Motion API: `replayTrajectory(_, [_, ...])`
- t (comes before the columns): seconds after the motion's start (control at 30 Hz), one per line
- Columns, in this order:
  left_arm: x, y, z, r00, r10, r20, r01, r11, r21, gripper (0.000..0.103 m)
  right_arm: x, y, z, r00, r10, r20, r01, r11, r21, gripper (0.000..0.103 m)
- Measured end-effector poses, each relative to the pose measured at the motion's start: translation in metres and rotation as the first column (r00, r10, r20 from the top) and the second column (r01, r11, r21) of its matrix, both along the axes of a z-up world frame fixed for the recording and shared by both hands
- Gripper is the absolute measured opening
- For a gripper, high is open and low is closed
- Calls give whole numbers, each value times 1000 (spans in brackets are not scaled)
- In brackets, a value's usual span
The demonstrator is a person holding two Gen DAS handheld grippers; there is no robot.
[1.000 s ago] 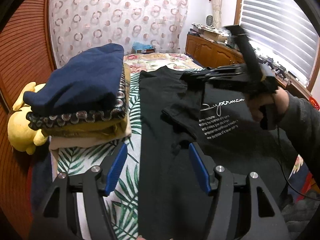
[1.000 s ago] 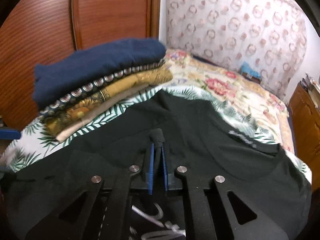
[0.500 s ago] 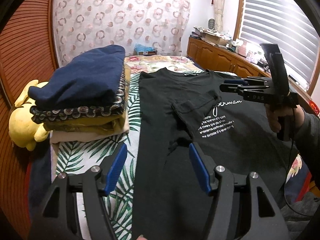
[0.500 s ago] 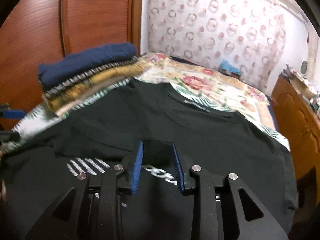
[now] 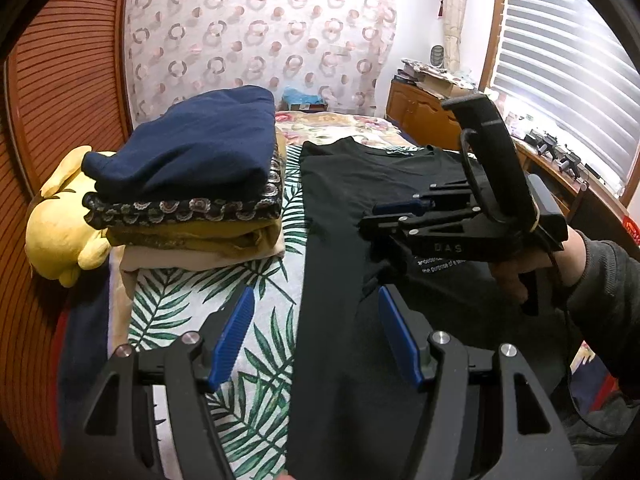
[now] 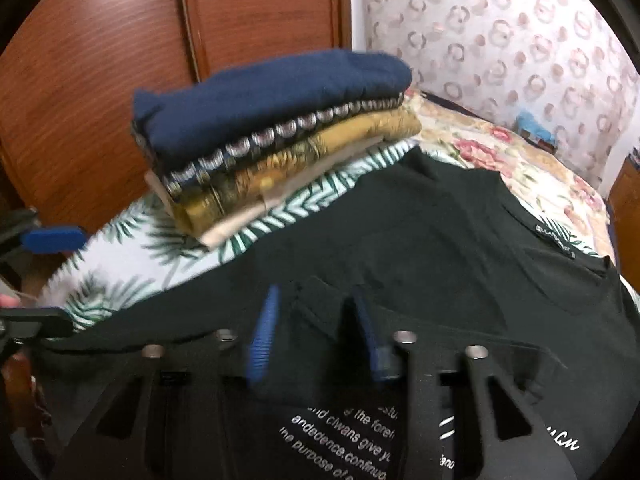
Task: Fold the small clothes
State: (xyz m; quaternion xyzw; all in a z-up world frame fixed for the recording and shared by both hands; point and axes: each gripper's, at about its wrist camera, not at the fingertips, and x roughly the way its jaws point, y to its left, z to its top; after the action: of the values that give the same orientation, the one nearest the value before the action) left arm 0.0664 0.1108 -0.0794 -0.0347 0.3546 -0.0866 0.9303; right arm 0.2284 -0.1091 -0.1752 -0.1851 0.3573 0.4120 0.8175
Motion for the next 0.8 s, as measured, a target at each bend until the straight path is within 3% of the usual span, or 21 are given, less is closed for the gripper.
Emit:
replayTrajectory(0.07, [-1, 0, 0, 1000, 2, 1, -2, 1000, -2, 63, -2, -2, -2, 1000, 9, -1, -9, 1000, 1, 8])
replayTrajectory(0.13, [-2, 1, -1, 1000, 4, 1, -4, 1000, -4, 63, -6, -12, 3, 1000, 7, 2, -7, 1000, 26, 4])
replayTrajectory(0.33, [-3, 0, -1, 1000, 3, 7, -3, 1000, -11, 64, -31, -50, 16, 1000, -14, 17, 12, 996, 87, 3])
replayTrajectory(0.43, [-3, -1, -1, 1000, -1, 10, 1, 1000, -17, 64, -43, -77, 13, 999, -45, -15, 47, 993, 109, 3])
replayTrajectory(0.7, [-2, -14, -2, 1000, -23, 14, 24, 1000, -19, 64, -60, -121, -5, 985, -137, -102, 144, 987, 67, 4])
replayTrajectory(0.8, [0, -17, -2, 999, -31, 11, 32, 999, -17, 64, -62, -130, 0, 983, -161, -85, 167, 983, 71, 9])
